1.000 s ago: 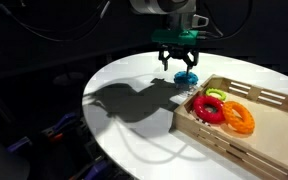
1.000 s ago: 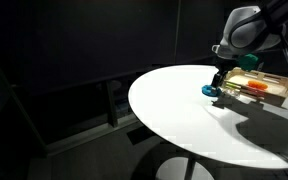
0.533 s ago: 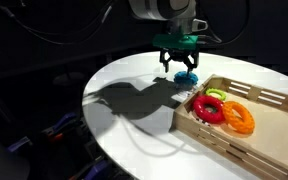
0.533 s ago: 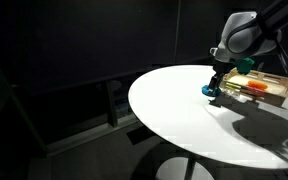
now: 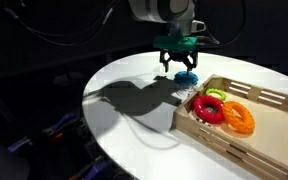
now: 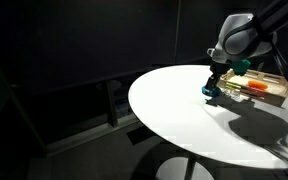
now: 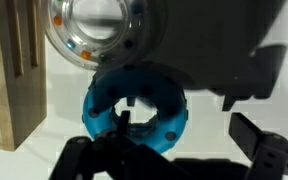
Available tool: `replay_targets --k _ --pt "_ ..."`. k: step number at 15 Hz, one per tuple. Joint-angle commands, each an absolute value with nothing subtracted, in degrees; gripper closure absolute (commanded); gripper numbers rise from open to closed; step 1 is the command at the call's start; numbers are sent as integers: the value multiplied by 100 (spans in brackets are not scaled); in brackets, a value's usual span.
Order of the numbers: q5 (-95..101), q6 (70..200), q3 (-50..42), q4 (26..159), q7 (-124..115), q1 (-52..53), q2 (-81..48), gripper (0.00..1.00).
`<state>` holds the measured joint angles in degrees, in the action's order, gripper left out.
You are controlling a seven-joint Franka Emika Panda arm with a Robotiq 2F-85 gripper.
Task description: Put the blue ring in the box
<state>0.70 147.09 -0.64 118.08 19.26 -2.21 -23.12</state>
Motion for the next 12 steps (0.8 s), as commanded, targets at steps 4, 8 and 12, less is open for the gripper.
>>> replay_targets --k 4,8,12 --pt "74 14648 118 11592 2009 -452 -2489 34" --pt "56 14600 130 11570 1994 -489 -2486 66" --pt "-112 14527 210 11541 2049 -599 -2358 91"
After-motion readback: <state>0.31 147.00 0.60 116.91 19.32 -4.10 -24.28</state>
